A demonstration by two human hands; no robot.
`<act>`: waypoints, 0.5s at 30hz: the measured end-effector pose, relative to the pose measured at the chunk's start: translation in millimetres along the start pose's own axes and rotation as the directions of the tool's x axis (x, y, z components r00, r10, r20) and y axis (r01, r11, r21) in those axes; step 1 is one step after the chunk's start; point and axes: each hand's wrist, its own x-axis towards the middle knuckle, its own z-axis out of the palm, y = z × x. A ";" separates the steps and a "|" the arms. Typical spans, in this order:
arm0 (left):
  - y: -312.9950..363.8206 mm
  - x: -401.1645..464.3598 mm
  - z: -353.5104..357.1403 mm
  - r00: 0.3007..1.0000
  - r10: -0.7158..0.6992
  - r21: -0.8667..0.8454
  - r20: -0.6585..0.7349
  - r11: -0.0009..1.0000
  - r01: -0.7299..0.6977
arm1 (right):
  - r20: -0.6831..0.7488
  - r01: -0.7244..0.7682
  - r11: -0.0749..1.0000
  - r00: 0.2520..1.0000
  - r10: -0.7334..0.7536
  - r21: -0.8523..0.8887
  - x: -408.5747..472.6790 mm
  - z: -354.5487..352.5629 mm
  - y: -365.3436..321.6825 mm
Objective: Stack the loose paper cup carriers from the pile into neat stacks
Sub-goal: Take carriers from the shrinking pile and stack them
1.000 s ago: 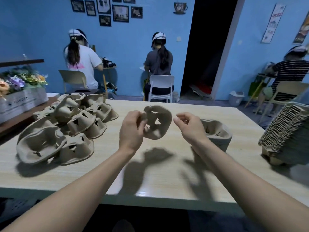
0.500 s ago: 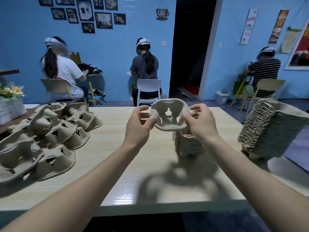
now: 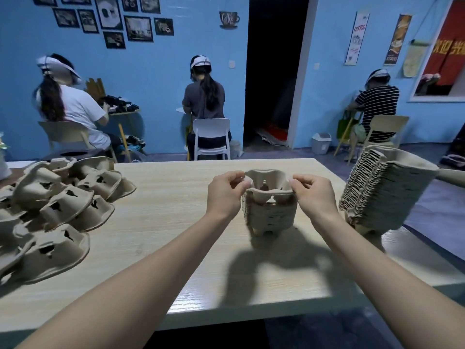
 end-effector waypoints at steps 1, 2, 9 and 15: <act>-1.4 -1.0 2.4 1.000 -0.002 0.017 0.002 1.000 0.002 | 0.002 0.009 1.000 1.000 -0.009 -0.008 0.1 -0.7 2.8; -2.3 -2.2 4.6 1.000 -0.006 0.034 0.006 0.999 0.006 | 0.006 0.017 1.000 1.000 -0.017 -0.020 0.5 -1.0 6.0; -13.1 -5.3 10.1 0.996 0.061 0.217 0.066 0.973 -0.074 | 0.047 0.110 0.981 0.993 -0.104 -0.162 -4.2 -0.7 24.5; -27.6 -2.2 1.0 0.981 0.108 0.347 0.161 0.924 -0.159 | 0.119 0.168 0.951 0.983 -0.141 -0.259 -8.9 1.5 33.0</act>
